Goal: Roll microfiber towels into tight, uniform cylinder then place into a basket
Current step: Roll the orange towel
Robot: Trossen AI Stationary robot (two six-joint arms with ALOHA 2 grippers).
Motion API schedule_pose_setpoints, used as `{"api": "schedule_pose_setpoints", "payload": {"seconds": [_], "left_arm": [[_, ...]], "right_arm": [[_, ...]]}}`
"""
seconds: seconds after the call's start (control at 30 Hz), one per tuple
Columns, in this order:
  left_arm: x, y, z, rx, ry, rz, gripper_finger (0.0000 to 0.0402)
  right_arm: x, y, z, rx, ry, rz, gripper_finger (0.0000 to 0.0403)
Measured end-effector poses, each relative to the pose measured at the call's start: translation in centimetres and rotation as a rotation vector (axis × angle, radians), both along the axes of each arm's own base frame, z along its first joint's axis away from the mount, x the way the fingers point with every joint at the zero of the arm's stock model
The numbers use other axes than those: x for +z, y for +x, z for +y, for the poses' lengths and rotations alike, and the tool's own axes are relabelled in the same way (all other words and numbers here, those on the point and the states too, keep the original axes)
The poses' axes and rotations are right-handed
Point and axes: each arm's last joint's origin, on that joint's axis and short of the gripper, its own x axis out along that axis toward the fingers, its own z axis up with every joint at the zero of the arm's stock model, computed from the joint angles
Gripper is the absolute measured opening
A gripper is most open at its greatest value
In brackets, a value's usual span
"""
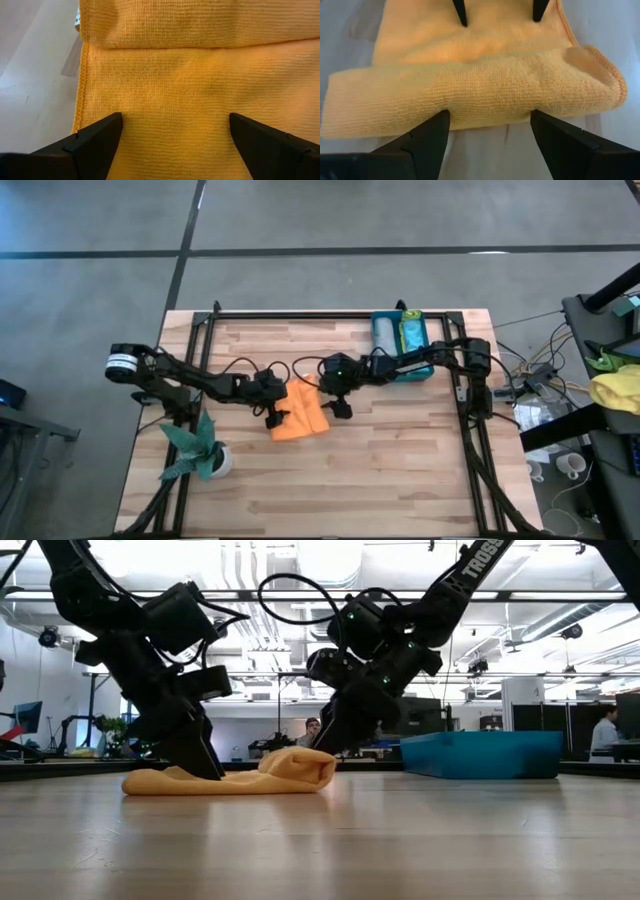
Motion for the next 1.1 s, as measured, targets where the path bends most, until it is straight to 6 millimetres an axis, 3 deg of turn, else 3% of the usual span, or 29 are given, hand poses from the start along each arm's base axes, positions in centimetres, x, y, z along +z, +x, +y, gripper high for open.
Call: {"api": "schedule_pose_setpoints", "payload": {"seconds": [0.23, 0.37, 0.53, 0.67, 0.83, 1.1], "left_arm": [[0.0, 0.0, 0.0, -0.009, 0.006, 0.002, 0.0352], [0.0, 0.0, 0.0, -0.025, 0.016, 0.005, 0.0352], [0.0, 0.0, 0.0, -0.024, 0.015, 0.005, 0.0352], [0.0, 0.0, 0.0, -0.024, 0.015, 0.005, 0.0352], [0.0, 0.0, 0.0, -0.024, 0.015, 0.005, 0.0352], [0.1, -0.1, 0.0, -0.021, 0.016, 0.005, 0.0352]], "right_arm": [[0.5, 1.4, 0.2, -0.019, 0.02, -0.027, 0.0273], [-0.5, 3.0, 0.1, -0.031, 0.033, -0.013, 0.0271], [0.3, 5.2, 0.2, -0.025, 0.04, -0.044, 0.0269], [-0.2, 6.5, 0.4, -0.007, 0.035, -0.017, 0.0269], [-1.1, 7.5, 0.7, -0.008, 0.048, 0.003, 0.0266], [-0.9, 8.1, 1.0, -0.005, 0.045, -0.005, 0.0267]]}}
